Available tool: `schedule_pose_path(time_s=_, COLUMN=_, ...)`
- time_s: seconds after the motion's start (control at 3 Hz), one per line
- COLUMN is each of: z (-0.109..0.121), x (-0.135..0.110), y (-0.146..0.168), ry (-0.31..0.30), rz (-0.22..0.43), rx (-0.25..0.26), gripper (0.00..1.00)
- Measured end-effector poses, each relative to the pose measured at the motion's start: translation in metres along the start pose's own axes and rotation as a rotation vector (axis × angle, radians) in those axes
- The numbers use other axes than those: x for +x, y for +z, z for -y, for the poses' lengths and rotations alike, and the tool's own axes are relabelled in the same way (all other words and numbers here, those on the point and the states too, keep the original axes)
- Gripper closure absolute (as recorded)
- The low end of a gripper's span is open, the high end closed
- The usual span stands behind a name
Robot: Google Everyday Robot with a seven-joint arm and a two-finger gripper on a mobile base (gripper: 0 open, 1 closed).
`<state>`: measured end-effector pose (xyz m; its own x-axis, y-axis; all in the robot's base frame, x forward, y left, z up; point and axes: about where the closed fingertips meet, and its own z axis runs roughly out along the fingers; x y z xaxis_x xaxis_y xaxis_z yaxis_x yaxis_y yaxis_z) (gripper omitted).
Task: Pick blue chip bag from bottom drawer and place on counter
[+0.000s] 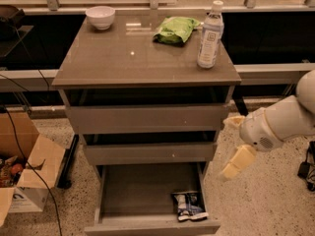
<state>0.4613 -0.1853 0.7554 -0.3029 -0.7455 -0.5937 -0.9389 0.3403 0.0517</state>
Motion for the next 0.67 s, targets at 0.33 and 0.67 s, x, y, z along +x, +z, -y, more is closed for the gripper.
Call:
schedule_pose_path(time_s=0.33, z=-0.006, x=0.009, y=0.048, ry=0.010, rz=0.018, rx=-0.013, gripper=0.00)
schedule_pose_path(time_s=0.67, z=-0.011, x=0.022, y=0.104, ry=0.018, rz=0.072, rx=-0.044, gripper=0.00)
